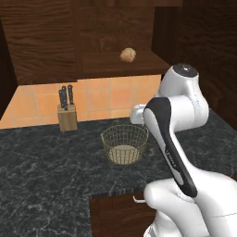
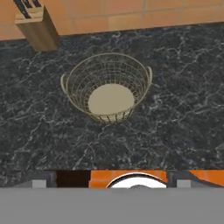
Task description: Open the cabinet, pick up the bread from the cabinet and place it in the basket. Then move the basket to the dining counter.
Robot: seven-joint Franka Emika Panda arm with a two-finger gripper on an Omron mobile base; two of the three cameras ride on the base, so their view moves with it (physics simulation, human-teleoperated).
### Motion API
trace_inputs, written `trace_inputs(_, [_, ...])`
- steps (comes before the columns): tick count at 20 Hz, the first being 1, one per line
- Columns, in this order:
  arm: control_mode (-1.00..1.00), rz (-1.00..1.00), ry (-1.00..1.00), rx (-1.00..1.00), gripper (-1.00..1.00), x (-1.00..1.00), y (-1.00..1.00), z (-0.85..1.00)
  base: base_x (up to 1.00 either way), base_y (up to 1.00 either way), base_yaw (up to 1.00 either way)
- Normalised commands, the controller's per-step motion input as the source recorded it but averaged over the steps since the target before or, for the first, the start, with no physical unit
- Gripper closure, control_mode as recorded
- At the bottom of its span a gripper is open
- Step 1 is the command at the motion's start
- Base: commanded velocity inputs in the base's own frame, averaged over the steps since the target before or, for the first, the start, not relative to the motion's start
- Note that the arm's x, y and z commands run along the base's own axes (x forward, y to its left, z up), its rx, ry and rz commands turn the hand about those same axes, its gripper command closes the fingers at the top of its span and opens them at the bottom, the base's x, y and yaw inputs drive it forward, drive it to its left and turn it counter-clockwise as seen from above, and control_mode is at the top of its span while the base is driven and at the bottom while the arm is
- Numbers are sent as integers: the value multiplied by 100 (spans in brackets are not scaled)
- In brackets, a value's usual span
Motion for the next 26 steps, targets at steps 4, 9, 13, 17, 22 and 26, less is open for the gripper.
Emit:
trace_inputs(4, [-100, 2, -37, 1, -100, 56, 0, 42, 0, 0, 0])
trace_inputs(9, [-100, 0, -34, -20, -100, 30, 14, 34, 0, 0, 0])
trace_inputs(13, [-100, 0, -22, 6, -100, 22, 2, 62, 0, 0, 0])
trace_inputs(17, [-100, 0, -21, 14, -100, 6, 0, 67, 0, 0, 0])
trace_inputs(22, [-100, 0, -24, -1, -100, 27, 1, 46, 0, 0, 0])
trace_inputs(26, [-100, -3, -2, -8, -100, 29, 0, 69, 0, 0, 0])
